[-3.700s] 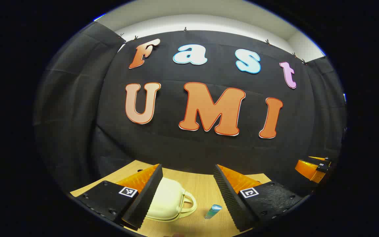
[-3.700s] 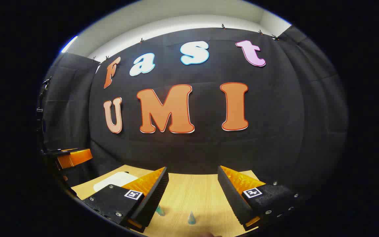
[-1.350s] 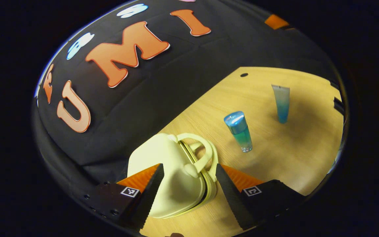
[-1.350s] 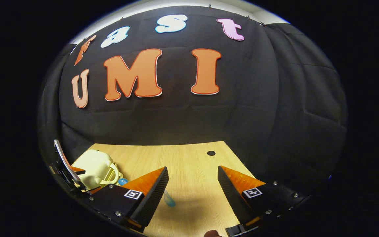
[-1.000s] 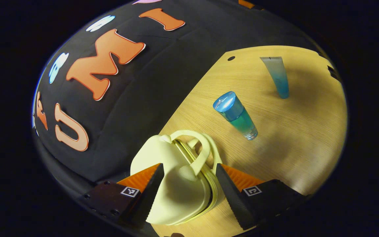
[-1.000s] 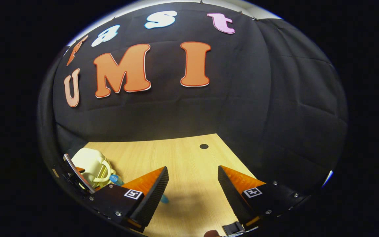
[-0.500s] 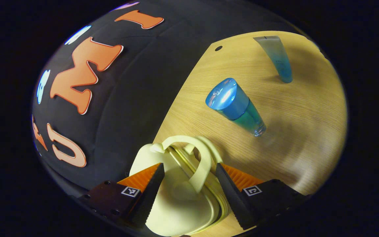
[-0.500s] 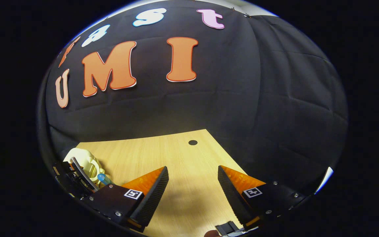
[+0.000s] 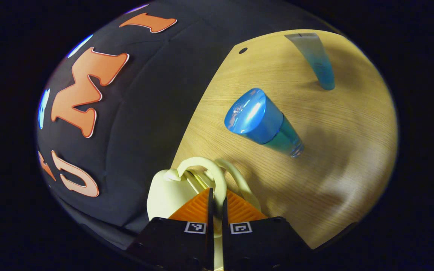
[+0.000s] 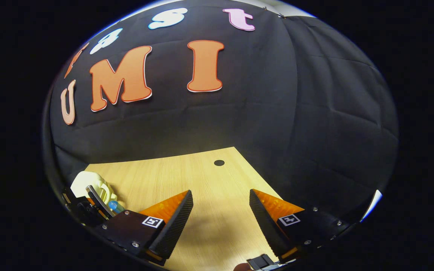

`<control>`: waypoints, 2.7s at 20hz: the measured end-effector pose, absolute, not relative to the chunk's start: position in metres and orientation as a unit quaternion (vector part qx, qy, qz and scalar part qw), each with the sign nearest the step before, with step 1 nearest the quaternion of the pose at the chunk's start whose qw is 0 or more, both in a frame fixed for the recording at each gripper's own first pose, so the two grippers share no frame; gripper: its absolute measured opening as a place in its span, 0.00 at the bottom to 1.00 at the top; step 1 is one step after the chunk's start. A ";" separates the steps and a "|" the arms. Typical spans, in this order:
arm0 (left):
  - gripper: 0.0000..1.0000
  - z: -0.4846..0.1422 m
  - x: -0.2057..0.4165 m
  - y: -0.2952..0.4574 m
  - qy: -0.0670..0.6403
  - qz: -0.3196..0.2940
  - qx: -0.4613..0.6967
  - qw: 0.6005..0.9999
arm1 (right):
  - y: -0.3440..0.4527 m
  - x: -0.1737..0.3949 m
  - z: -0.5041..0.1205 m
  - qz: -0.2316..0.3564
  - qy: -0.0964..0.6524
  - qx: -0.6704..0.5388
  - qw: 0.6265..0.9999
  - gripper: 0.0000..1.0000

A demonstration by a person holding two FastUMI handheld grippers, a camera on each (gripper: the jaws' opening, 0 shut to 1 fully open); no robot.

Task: First open the suitcase, pack the skin care products into it, and then close the suitcase.

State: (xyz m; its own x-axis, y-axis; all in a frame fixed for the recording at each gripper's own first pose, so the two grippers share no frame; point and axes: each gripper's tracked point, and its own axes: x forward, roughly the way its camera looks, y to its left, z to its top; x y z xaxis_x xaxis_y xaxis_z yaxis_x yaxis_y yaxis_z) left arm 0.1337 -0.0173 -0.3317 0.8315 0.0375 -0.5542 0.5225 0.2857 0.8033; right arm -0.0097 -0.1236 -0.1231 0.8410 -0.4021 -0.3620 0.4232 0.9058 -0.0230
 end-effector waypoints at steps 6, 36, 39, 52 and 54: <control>0.05 -0.298 0.127 -0.017 0.278 -0.161 0.464 0.825 | -0.101 0.002 -0.119 -0.189 0.175 0.037 0.966 0.96; 0.02 -0.104 0.164 0.293 0.207 -0.141 0.079 0.965 | 0.118 0.030 -0.070 -0.141 0.122 0.087 0.979 0.95; 0.02 -0.118 0.160 0.351 0.216 -0.113 0.006 0.970 | 0.131 0.037 -0.069 -0.135 0.125 0.091 0.979 0.95; 0.02 -0.292 0.131 0.483 0.323 -0.026 -0.153 0.934 | 0.166 0.053 -0.078 -0.094 0.154 0.125 0.976 0.95; 0.02 -0.314 0.140 0.491 0.337 -0.016 -0.148 0.930 | 0.157 0.046 -0.084 -0.104 0.161 0.121 0.974 0.95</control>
